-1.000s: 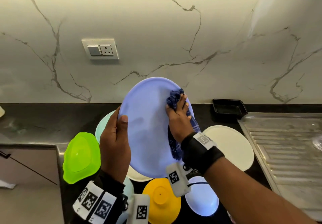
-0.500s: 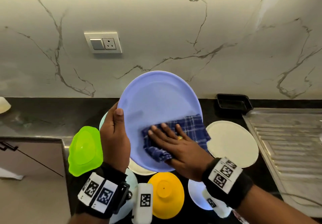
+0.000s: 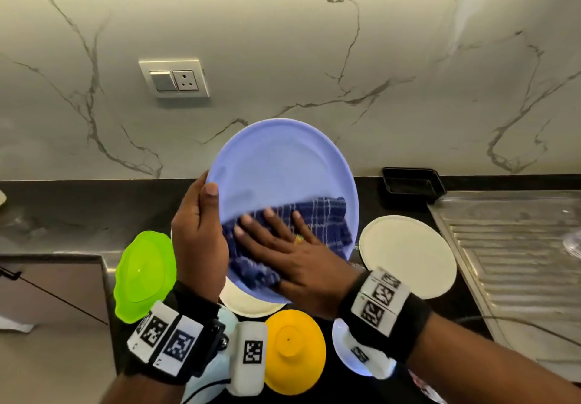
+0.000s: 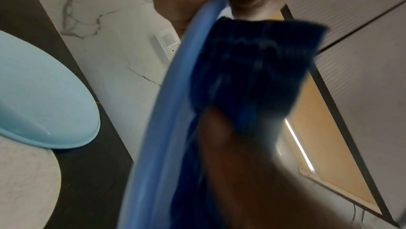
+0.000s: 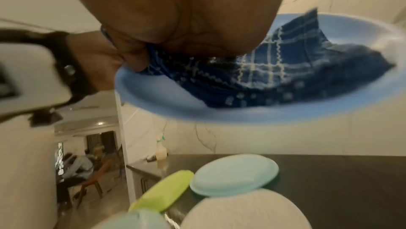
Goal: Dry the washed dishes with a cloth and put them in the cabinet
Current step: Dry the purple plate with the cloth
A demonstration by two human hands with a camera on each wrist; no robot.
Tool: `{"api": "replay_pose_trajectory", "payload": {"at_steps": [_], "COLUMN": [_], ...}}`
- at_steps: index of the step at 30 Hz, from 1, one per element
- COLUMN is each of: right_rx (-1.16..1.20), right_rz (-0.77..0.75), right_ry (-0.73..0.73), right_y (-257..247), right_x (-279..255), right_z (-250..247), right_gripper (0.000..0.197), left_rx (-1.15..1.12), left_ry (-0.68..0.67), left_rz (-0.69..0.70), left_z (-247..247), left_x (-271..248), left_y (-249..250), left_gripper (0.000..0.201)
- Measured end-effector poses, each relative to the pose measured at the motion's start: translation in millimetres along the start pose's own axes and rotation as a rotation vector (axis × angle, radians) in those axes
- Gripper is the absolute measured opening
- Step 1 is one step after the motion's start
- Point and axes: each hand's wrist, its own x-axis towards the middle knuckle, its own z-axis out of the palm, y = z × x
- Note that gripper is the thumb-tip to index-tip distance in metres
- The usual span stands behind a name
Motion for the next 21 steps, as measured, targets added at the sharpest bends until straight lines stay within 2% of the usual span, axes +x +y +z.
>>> {"api": "replay_pose_trajectory", "payload": {"at_steps": [2,4,8,10,11,13,17,21], "right_rx": [0.025,0.09,0.466,0.531,0.496,0.397,0.227,0.04], "right_rz": [0.04,0.157,0.485,0.585,0.574,0.427,0.072,-0.115], "right_ry": [-0.053,-0.021,0.252,0.311,0.312,0.267,0.031,-0.241], "right_y": [12,33,57,55,51,36,10,16], "right_x": [-21,-28,-1,16,24,34,23,-22], "right_z": [5,9,-10,-29,-35,-38,-14,2], "right_gripper": [0.068,0.07,0.066,0.065,0.064,0.067,0.074,0.07], "left_rx": [-0.058,-0.085,-0.098,-0.096,-0.098,-0.111,-0.133,-0.116], "left_ry": [-0.003,0.006,-0.028,-0.069,-0.089,-0.124,-0.082,-0.057], "left_rz": [-0.038,-0.066,-0.139,-0.143,-0.145,-0.141,-0.159,-0.166], "left_z": [-2,-2,4,11,15,19,18,8], "left_x": [-2,-7,-18,-24,-26,-27,-16,-7], "left_y": [-1,-2,-5,-5,-4,-5,-7,-12], "left_gripper": [0.037,0.034,0.043,0.041,0.039,0.036,0.049,0.038]}}
